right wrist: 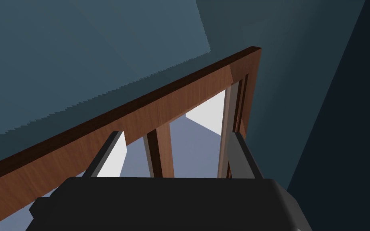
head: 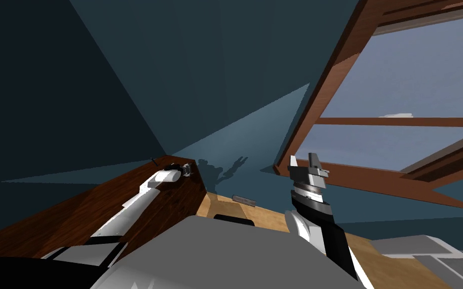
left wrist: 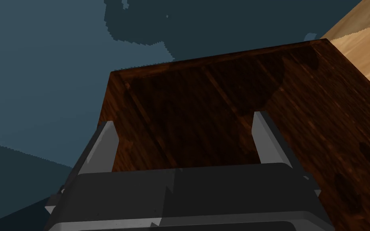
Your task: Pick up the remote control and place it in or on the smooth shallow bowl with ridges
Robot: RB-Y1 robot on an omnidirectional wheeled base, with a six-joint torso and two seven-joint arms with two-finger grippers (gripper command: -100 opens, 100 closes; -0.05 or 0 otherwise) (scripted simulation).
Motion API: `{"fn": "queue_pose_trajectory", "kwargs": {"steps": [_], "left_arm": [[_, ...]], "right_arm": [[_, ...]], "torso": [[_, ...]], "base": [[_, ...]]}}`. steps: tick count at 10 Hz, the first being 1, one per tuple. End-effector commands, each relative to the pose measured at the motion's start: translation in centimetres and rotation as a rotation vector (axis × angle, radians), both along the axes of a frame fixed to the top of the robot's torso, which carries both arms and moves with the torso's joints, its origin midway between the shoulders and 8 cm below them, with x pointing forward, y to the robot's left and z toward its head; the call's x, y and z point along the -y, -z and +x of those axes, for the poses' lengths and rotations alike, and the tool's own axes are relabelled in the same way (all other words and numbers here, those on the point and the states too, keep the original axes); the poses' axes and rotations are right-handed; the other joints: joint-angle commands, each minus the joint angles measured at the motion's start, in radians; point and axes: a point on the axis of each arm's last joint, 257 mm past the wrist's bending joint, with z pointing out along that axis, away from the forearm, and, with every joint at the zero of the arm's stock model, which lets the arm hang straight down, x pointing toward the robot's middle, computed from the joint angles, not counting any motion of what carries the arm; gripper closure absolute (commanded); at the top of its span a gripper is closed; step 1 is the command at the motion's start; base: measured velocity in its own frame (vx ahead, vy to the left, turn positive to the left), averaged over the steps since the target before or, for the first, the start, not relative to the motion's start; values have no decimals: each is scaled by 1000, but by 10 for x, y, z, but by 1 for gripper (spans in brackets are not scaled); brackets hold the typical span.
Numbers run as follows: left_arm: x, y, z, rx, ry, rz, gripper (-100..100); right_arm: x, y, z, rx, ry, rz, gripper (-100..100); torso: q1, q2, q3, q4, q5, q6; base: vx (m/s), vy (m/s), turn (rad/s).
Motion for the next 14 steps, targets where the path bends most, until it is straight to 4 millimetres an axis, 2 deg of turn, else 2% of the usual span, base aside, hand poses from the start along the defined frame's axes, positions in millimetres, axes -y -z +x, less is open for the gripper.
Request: {"fn": "queue_pose_trajectory", "kwargs": {"steps": [1,3,4,6,7,9,10,11,12,14], "left_arm": [[-16,4,-6,-46,-52,-39,-100],[-16,12,-13,-88,-57,-46,-100],[-32,10,-18,-114,-106,-80,-100],[-31,17,-27,-156,-112,-87,-100],[-47,14,-33,-185,-162,-121,-100],[-46,20,-41,-220,-167,-126,-100],[-60,15,-48,-248,-217,-159,-100],[-59,19,-55,-276,-221,-163,-100],[-73,13,-61,-293,-270,-192,-100],[-71,18,-70,-333,-275,-199,-100]], "right_arm": [[0,0,0,0,0,0,0],[0,0,0,0,0,0,0],[0,0,0,0,0,0,0],[0,0,0,0,0,0,0],[0,0,0,0,0,0,0],[0,0,0,0,0,0,0],[0,0,0,0,0,0,0],[0,0,0,0,0,0,0],[0,0,0,0,0,0,0],[0,0,0,0,0,0,0]], "torso": [[0,0,0,0,0,0],[1,-2,-1,0,0,0],[0,0,0,0,0,0],[0,-1,0,0,0,0],[0,0,0,0,0,0],[0,-1,0,0,0,0],[0,1,0,0,0,0],[1,0,0,0,0,0],[1,0,0,0,0,0],[1,-1,-1,0,0,0]], "base": [[71,6,53],[50,-2,24],[57,-3,70],[45,1,18],[64,2,84],[47,-2,15],[56,2,73],[58,0,50],[74,15,71],[51,7,18]]}}
